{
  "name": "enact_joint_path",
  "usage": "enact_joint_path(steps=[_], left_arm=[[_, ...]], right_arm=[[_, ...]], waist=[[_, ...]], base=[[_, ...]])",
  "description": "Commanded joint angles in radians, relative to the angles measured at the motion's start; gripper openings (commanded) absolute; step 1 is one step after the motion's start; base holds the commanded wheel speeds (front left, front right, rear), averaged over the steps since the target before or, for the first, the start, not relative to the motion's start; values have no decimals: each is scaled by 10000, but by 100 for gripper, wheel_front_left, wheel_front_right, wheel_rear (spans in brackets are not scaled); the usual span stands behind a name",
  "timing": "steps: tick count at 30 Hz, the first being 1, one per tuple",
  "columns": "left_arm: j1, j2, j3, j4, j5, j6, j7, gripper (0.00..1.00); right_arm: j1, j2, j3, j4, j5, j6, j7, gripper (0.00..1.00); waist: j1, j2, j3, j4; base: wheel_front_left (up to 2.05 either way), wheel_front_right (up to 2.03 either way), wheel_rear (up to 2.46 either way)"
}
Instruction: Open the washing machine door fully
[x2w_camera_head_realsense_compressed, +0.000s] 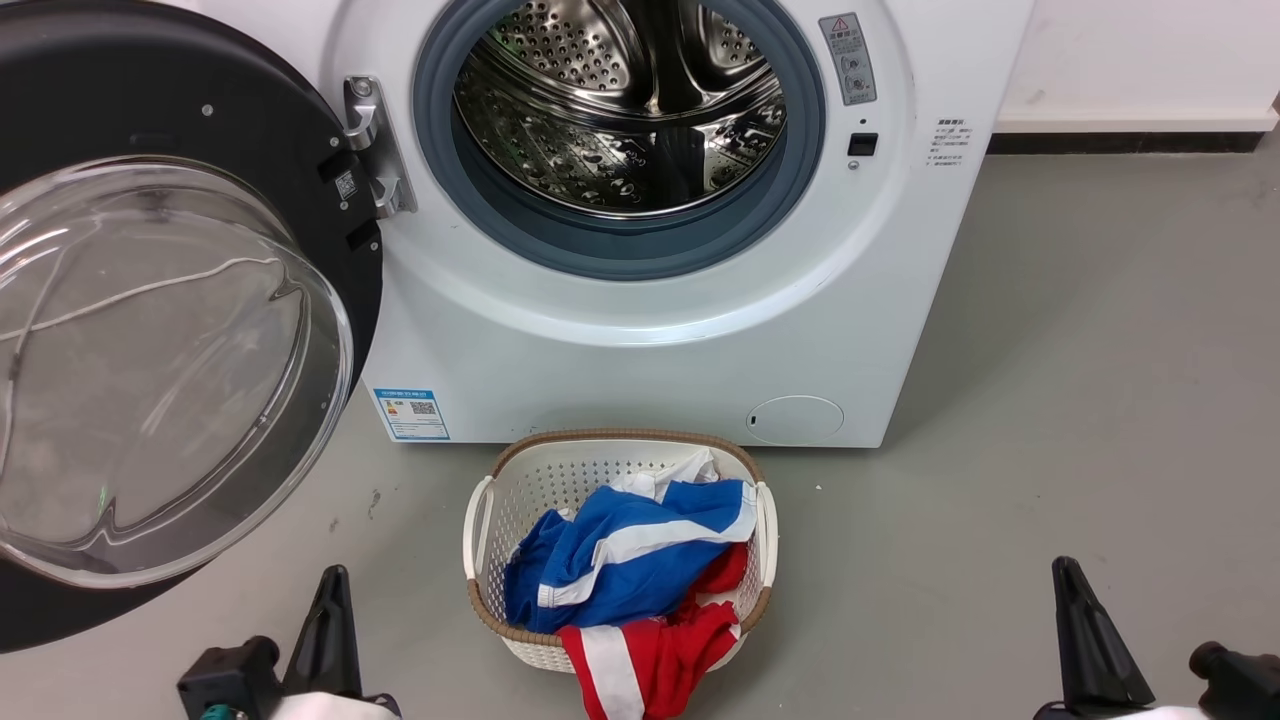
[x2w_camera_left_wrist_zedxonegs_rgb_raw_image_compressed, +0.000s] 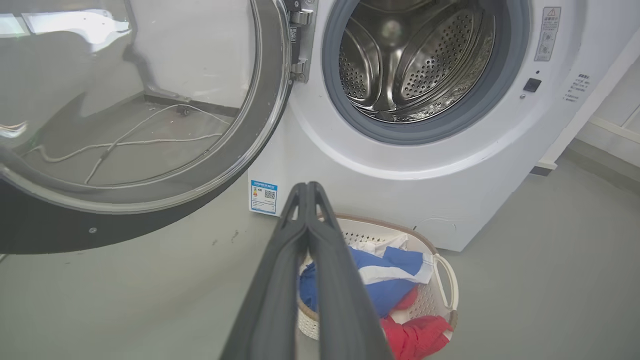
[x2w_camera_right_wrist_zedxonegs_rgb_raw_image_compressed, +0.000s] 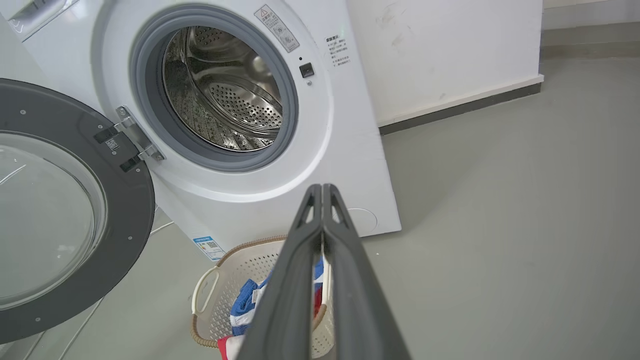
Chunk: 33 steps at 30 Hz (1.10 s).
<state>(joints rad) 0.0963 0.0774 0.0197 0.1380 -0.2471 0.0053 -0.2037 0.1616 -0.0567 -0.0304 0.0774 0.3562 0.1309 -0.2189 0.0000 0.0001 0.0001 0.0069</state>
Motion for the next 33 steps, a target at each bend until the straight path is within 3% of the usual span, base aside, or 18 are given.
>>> enact_joint_path(steps=[1, 33], left_arm=[[-303, -2, 77, -91, -579, -77, 105, 0], [-1011, -103, 411, 338, -5710, -588, 1305, 0]], right_arm=[[-326, -106, 12, -55, 593, 0, 76, 0], [-1279, -272, -21, 594, 5538, -1, 1112, 0]], waist=[[0, -1, 1, -2], [0, -1, 9, -21]], base=[[0, 0, 0], [0, 0, 0]])
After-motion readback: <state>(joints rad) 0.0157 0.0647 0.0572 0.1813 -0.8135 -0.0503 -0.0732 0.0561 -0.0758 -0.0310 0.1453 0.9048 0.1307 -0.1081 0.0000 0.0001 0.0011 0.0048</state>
